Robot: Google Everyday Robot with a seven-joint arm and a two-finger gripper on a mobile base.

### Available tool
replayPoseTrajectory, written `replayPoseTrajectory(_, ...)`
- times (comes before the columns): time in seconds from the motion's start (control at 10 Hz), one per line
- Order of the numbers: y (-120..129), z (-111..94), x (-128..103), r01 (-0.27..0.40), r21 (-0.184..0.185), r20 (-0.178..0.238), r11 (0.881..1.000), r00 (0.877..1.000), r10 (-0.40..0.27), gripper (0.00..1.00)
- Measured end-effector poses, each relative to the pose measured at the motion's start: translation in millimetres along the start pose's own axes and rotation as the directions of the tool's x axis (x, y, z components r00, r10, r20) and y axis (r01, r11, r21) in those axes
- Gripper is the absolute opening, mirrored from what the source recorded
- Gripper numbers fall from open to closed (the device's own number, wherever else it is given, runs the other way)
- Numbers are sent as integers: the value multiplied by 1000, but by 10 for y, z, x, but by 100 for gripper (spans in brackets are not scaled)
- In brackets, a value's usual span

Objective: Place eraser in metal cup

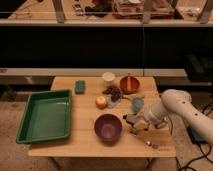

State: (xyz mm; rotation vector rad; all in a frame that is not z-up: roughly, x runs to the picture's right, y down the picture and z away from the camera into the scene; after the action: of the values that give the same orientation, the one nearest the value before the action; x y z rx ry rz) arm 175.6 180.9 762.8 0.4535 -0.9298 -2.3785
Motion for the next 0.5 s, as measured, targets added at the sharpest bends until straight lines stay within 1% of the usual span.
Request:
replayPoseTrajectory(0.2,14,14,-16,-5,1,-2,1000,1000,5,61)
replayPoseTrajectory(0.3,17,19,-13,-4,1,-2,1000,1000,4,74)
replayPoseTrajectory(0.4,16,24,-11,-4,1,-2,1000,1000,4,79)
replayPoseTrajectory(0.5,14,27,-10,-4,2,-2,1000,1000,4,80)
